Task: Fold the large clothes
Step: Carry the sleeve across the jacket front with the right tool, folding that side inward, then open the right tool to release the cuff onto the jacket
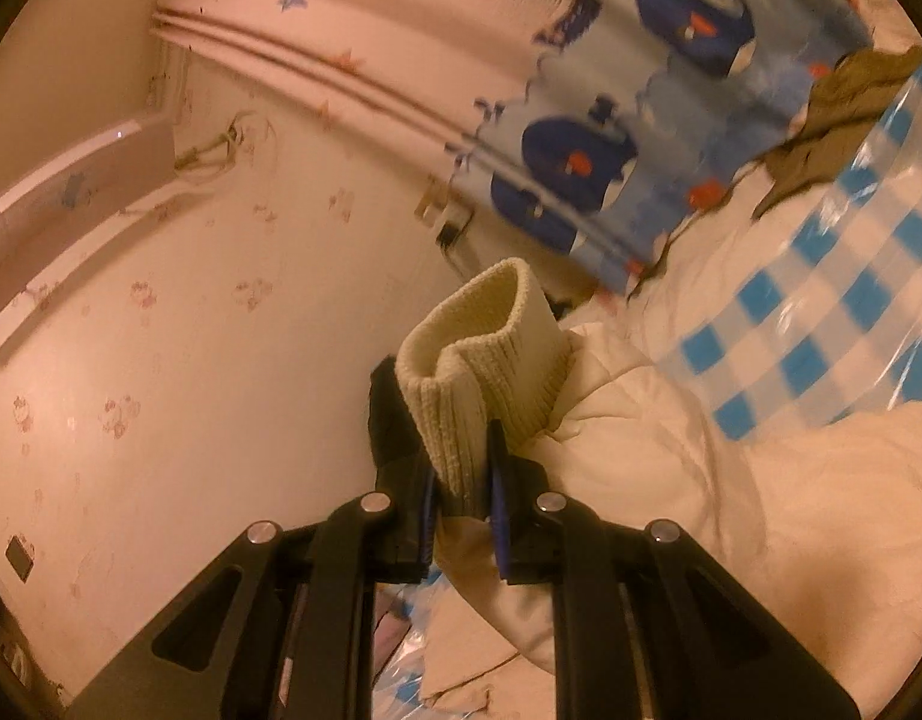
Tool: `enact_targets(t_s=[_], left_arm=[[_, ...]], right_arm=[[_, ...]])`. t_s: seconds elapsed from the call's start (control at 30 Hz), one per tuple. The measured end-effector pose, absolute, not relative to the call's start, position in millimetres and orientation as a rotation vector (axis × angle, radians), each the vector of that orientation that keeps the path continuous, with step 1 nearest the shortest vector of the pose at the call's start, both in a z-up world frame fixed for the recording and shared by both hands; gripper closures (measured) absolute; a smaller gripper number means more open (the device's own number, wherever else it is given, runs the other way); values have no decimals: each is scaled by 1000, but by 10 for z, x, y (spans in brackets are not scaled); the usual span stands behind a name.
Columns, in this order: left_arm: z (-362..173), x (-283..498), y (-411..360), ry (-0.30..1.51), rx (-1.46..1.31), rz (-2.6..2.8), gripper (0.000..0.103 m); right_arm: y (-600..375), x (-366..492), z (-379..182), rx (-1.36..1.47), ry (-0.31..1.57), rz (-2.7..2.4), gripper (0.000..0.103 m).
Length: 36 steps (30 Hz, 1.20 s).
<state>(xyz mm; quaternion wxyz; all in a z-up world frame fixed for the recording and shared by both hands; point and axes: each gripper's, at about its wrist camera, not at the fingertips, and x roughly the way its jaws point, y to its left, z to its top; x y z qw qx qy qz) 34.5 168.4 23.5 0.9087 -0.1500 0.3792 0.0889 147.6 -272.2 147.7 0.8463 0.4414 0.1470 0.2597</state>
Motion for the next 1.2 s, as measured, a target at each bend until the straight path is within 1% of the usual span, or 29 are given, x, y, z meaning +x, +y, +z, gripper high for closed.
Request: enact_targets(t_s=[0.23,0.57,0.83,0.9,0.93,0.97,1.0,1.03,1.1,1.17,1.2], left_arm=[[271,339,1769,780,-333,192,8],[283,336,1789,784,-345,187,8],[290,339,1794,787,-352,183,8],[290,341,1794,787,-354,182,8],[292,339,1792,787,-354,183,8],[290,340,1794,787,-354,182,8],[290,341,1796,787,-355,182,8],[290,341,1797,788,-356,182,8],[295,340,1802,787,-357,181,8],[308,335,1806,783,-356,181,8],[316,334,1804,781,-354,181,8]], right_arm=[[-2101,1703,1025,912,409,579,87],[-1370,1878,379,748,588,555,87],[-970,1921,179,605,676,564,86],[-871,1959,82,560,717,538,82],[-841,1978,50,554,733,543,69],[-775,2021,-37,552,790,559,59],[-708,2064,-126,554,858,571,41],[-639,2094,-204,552,930,586,36],[-611,2044,-178,532,965,589,35],[-805,1915,16,584,876,620,35],[-942,1852,109,605,830,612,31]])
